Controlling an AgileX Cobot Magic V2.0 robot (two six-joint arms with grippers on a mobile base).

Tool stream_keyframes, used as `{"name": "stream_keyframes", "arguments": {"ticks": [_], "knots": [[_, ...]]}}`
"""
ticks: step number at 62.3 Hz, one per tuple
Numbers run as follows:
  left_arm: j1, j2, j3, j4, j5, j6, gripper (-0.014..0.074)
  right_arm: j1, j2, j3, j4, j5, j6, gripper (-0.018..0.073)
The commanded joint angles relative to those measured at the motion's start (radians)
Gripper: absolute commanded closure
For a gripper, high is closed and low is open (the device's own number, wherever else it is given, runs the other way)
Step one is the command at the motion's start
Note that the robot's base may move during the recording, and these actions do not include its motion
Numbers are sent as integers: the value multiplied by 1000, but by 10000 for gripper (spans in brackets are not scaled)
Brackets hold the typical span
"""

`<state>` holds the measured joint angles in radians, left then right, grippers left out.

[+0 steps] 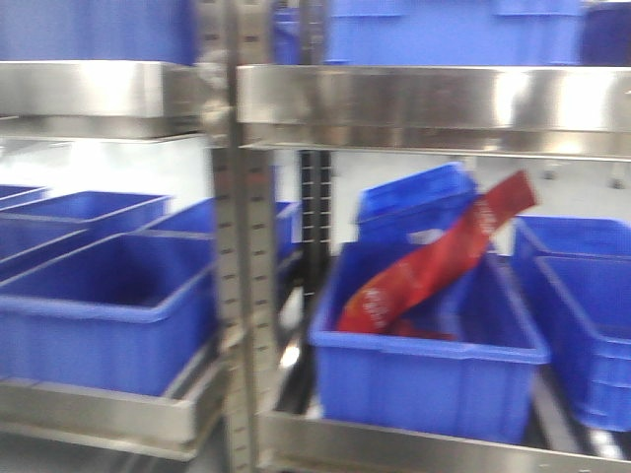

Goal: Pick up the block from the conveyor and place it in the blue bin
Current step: 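Drive up to the shelf of blue bins holding both blocks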

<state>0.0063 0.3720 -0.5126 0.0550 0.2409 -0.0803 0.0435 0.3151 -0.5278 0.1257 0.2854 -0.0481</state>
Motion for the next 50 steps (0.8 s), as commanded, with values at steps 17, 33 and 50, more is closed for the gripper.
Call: {"name": "stream_keyframes", "arguments": {"ticks": [17,33,50], "knots": [[-5,-5,1,3,-26,-6,708,-2,-2,-8,0,-24,-1,715],[-5,-5,1,3,-26,-6,708,-2,-2,-8,0,-24,-1,715],[-5,-5,1,3,-26,-6,708,-2,-2,-8,0,-24,-1,715]]}}
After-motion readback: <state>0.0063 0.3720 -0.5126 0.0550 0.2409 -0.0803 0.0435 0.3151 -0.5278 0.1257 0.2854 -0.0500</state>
